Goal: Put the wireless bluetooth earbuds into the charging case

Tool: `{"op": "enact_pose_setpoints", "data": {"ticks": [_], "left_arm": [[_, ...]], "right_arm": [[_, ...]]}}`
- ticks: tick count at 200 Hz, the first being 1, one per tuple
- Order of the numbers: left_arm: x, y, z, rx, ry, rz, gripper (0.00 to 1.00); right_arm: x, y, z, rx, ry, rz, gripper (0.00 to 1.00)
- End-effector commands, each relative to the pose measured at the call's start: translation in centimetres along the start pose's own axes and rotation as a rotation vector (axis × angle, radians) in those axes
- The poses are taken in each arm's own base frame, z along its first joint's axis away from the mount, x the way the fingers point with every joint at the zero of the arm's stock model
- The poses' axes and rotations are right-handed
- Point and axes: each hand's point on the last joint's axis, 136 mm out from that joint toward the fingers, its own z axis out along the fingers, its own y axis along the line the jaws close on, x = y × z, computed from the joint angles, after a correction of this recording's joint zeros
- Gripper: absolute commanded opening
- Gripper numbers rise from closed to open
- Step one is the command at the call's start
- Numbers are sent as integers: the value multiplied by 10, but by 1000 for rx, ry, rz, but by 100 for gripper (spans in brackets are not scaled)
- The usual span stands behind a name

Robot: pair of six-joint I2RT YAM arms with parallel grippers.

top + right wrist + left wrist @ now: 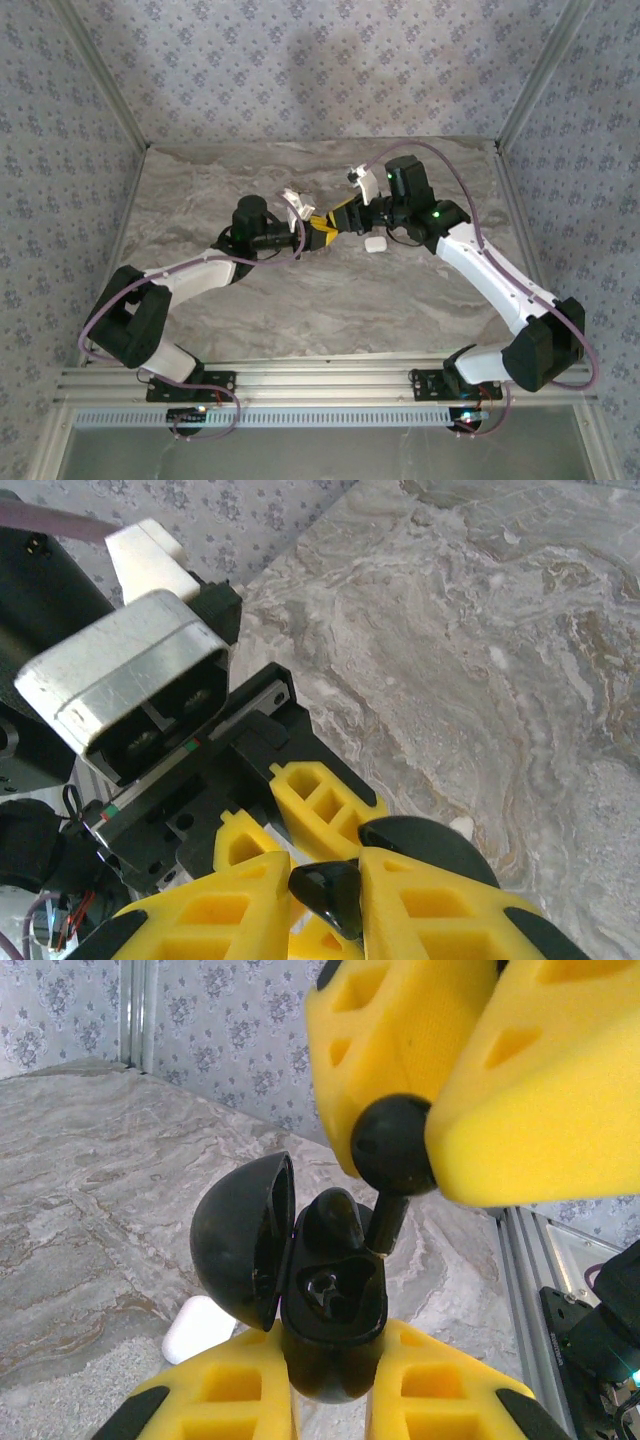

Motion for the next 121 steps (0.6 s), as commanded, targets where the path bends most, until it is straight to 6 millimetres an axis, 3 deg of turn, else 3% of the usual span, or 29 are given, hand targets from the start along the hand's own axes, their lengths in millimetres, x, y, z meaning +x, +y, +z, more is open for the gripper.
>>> {"op": "enact_pose_setpoints", "data": {"ticks": [1, 121], "left_arm": [[-22, -11, 1, 38, -45, 61, 15], [-24, -17, -1, 56, -50, 65, 15]], "right_arm": [[-2, 2, -2, 14, 15, -33, 25], [-8, -1, 5, 12, -14, -33, 24]]}}
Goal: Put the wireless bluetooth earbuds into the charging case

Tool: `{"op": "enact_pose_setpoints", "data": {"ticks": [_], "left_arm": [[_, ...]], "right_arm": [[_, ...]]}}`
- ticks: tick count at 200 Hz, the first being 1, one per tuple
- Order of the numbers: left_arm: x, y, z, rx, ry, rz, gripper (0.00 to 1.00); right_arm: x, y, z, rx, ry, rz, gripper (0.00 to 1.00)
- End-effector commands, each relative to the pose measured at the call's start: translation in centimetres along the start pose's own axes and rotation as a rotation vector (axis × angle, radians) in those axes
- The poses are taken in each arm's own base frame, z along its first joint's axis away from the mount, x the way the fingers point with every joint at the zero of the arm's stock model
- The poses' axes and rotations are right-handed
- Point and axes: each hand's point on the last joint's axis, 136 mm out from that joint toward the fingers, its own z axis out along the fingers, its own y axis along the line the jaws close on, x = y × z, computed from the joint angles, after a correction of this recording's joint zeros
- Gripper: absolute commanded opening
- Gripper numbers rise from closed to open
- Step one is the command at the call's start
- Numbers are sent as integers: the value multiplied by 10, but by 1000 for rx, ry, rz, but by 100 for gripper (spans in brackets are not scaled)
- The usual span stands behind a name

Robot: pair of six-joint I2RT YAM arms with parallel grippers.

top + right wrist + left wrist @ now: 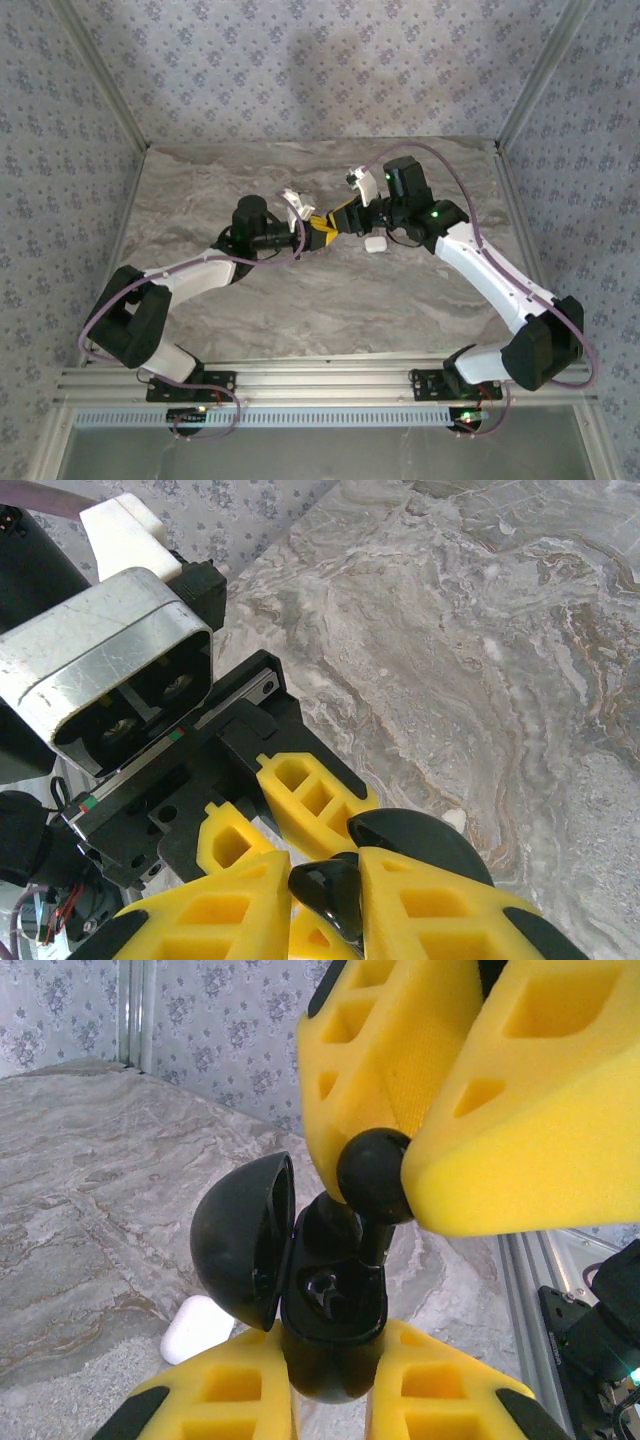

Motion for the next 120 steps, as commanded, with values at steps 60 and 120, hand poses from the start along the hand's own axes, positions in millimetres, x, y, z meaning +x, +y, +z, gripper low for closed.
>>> {"op": "enact_pose_setpoints", "data": {"ticks": [60, 120], "left_arm": [[-23, -17, -2, 51, -47, 62, 15], [-29, -18, -4, 44, -60, 75, 15]], "right_arm": [[-20, 4, -1, 0, -56, -29, 24], [-4, 0, 3, 18, -3, -27, 24]]}}
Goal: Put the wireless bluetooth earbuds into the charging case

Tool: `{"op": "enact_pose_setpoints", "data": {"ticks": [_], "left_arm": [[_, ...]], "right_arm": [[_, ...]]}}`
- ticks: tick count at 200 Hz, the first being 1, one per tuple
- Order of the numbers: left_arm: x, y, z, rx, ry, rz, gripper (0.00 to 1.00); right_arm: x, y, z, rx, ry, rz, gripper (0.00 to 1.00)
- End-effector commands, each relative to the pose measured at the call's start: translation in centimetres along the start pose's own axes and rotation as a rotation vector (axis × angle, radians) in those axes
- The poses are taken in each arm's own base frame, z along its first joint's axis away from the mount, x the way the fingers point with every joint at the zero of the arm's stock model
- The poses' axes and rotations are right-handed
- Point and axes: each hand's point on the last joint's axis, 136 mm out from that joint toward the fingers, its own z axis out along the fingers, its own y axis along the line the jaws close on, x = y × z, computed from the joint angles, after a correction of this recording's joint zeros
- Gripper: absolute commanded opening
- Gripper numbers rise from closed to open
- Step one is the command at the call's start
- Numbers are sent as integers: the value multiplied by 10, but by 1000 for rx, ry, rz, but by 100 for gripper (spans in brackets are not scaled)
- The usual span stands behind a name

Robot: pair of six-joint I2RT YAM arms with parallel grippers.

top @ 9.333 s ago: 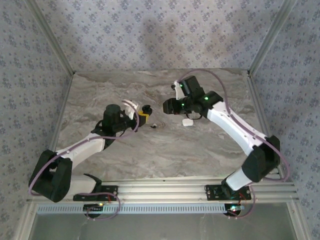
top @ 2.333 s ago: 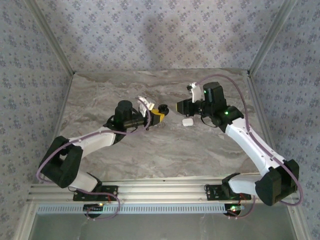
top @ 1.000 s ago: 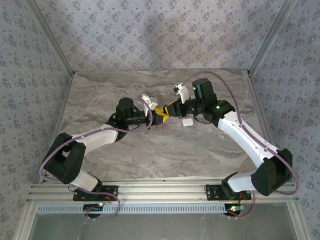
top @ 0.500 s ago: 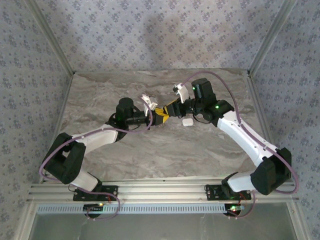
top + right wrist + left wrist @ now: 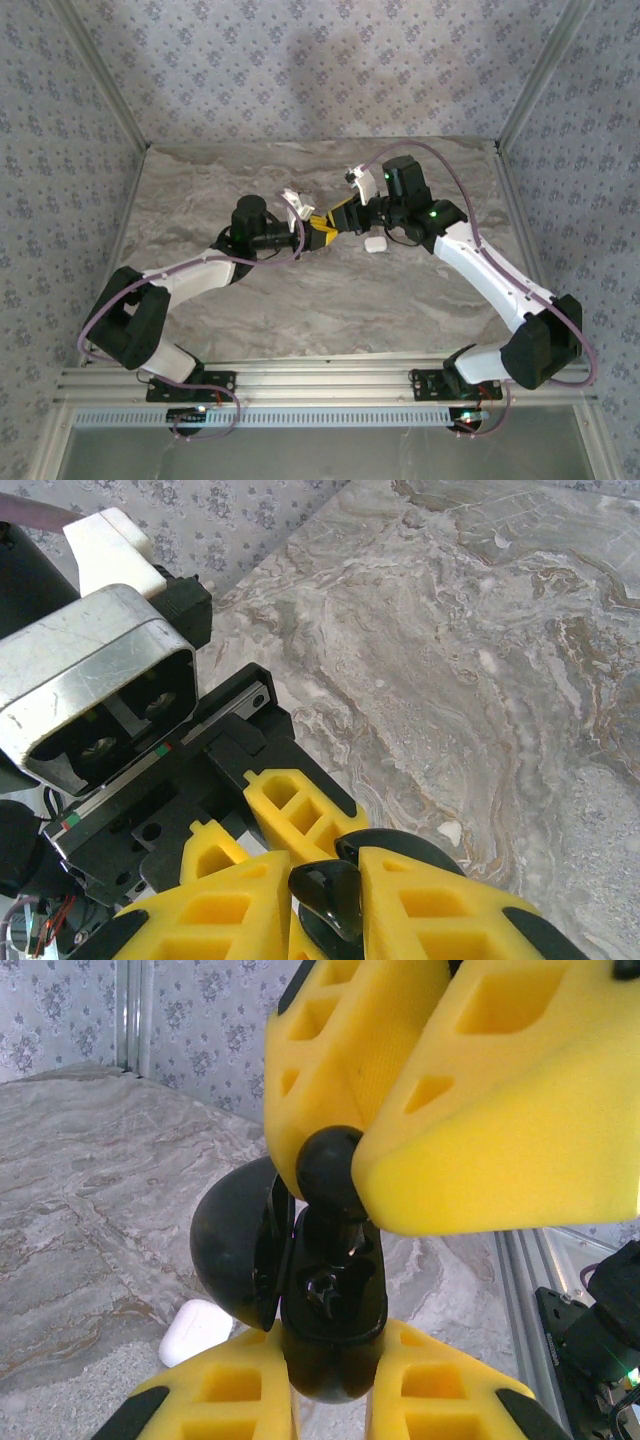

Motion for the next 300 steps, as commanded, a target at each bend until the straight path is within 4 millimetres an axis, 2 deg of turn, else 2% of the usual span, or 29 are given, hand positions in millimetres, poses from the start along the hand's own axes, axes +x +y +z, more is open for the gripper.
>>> {"op": "enact_pose_setpoints", "data": {"ticks": [1, 119, 189, 218, 230, 269, 296, 300], "left_arm": [[-26, -16, -3, 40, -54, 68, 15], [-31, -19, -5, 44, -60, 86, 15], [-28, -19, -5, 44, -46, 86, 15], [-27, -19, -6, 37, -45, 88, 15], [-23, -13, -6, 8, -34, 83, 15], [-8, 4, -8, -67, -2, 67, 15], [0, 10, -10, -94, 11, 53, 15], [1, 11, -11, -98, 14, 52, 15]], "right_arm": [[2, 1, 1, 11, 16, -15, 24], [19, -2, -3, 21, 90, -30, 25], [2, 6, -7, -7, 36, -22, 37], [-5, 7, -11, 0, 13, -23, 38], [-6, 2, -14, 25, 4, -4, 38], [9, -15, -23, 72, 49, 121, 38], [30, -28, -27, 124, 121, 245, 38], [38, -32, -28, 142, 147, 274, 38]]}}
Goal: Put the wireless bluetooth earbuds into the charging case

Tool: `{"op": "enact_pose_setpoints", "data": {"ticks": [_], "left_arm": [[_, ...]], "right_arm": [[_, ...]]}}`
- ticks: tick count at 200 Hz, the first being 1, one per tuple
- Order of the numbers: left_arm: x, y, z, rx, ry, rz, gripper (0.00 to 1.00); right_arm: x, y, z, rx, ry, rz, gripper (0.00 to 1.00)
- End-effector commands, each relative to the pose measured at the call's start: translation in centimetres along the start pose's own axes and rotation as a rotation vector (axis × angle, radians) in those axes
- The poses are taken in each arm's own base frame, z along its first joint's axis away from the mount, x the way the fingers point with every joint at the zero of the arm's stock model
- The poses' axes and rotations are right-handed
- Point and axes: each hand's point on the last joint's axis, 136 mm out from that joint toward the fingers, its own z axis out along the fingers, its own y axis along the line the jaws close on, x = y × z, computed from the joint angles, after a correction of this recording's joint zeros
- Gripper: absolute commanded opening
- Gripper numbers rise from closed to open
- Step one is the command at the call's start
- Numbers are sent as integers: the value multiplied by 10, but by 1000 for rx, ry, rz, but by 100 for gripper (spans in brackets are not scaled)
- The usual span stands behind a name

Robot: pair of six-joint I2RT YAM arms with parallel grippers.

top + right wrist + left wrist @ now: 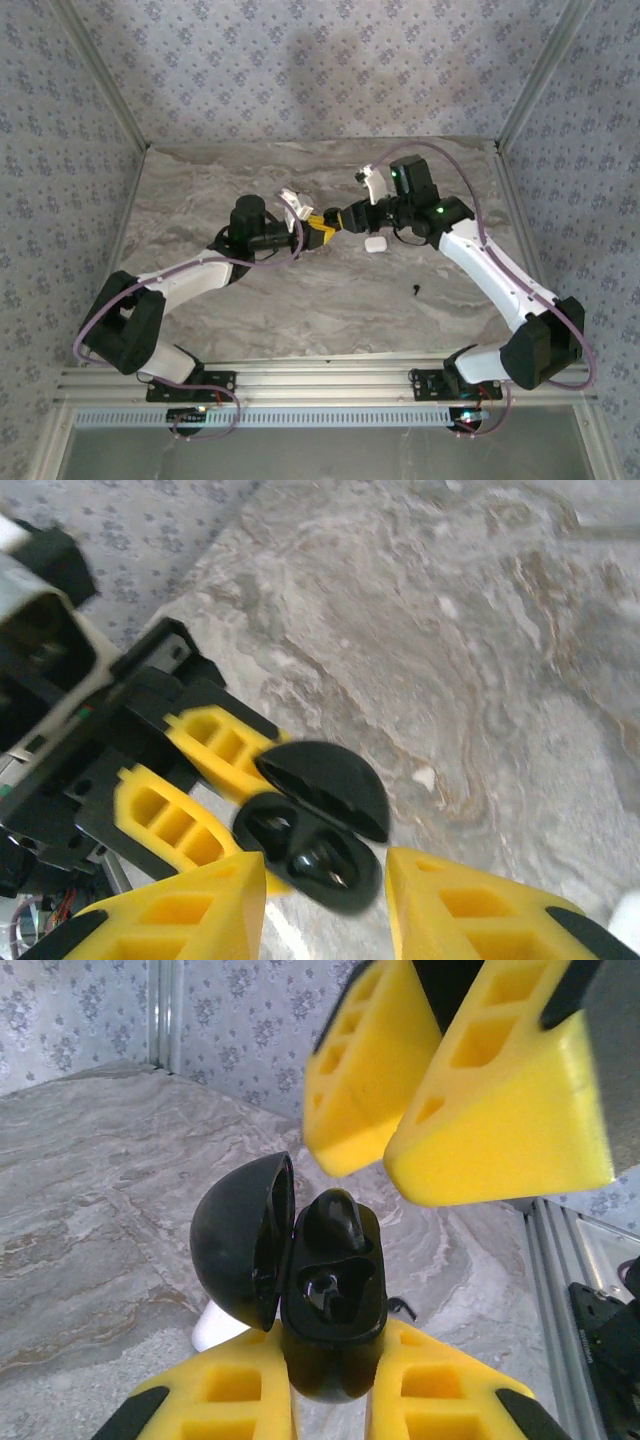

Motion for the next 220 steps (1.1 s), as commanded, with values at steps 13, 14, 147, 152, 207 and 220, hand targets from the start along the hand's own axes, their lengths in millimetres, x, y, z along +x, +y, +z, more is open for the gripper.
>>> {"op": "enact_pose_setpoints", "data": {"ticks": [13, 14, 147, 152, 207, 220], "left_arm": [[4, 7, -7, -51, 8, 15, 15], [5, 8, -7, -54, 9, 15, 15], [17, 12, -19, -106, 43, 14, 15], [17, 12, -19, -106, 44, 15, 15], [17, 15, -21, -117, 44, 10, 15], [17, 15, -22, -119, 43, 9, 15]], "right_arm": [[34, -28, -16, 133, 121, 205, 38], [35, -29, -17, 138, 124, 210, 38], [206, -182, -57, 651, 588, 812, 42], [206, -184, -54, 645, 594, 802, 42], [207, -202, -28, 585, 619, 782, 43], [212, -204, -27, 594, 643, 780, 43]]}}
